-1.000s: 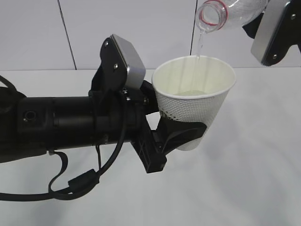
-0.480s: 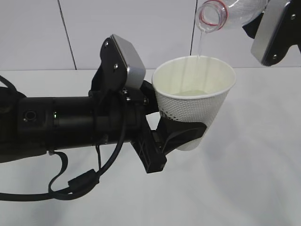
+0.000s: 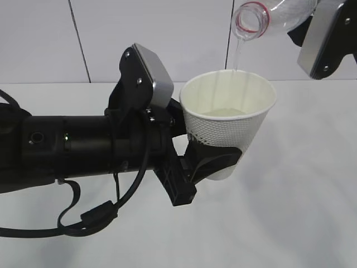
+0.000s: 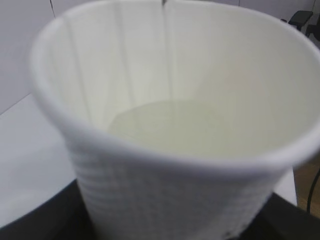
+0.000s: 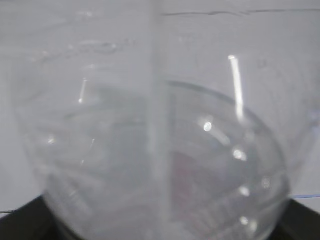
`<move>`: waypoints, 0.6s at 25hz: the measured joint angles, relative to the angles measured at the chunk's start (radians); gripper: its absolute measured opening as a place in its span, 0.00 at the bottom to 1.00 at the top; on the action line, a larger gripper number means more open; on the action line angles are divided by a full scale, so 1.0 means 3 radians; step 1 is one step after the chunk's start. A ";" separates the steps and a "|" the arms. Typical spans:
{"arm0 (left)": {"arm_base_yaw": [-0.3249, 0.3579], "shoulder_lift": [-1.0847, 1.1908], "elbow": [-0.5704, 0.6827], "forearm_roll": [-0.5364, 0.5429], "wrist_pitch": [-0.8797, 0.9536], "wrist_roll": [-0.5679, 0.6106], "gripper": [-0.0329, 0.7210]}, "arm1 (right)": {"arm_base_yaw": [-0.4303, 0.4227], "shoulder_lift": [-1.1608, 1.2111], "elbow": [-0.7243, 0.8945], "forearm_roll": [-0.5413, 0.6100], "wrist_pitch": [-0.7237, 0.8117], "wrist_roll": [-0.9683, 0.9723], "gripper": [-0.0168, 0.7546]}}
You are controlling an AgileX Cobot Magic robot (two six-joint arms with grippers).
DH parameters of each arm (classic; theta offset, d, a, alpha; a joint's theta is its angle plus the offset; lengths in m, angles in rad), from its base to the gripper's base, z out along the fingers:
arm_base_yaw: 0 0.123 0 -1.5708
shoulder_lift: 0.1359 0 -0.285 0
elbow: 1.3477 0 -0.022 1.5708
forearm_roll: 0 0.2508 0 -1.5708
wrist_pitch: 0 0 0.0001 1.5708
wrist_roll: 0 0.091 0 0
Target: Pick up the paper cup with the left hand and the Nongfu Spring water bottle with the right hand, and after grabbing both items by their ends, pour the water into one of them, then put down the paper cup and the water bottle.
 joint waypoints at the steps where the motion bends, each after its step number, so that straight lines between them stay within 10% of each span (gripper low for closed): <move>1: 0.0000 0.0000 0.0000 0.0000 0.0000 0.0000 0.69 | 0.0000 0.0000 0.0000 0.0000 0.0000 -0.0006 0.70; 15: 0.0000 0.0000 0.0000 0.0000 -0.0011 0.0000 0.69 | 0.0000 0.0000 0.0000 -0.0042 0.0000 -0.0006 0.70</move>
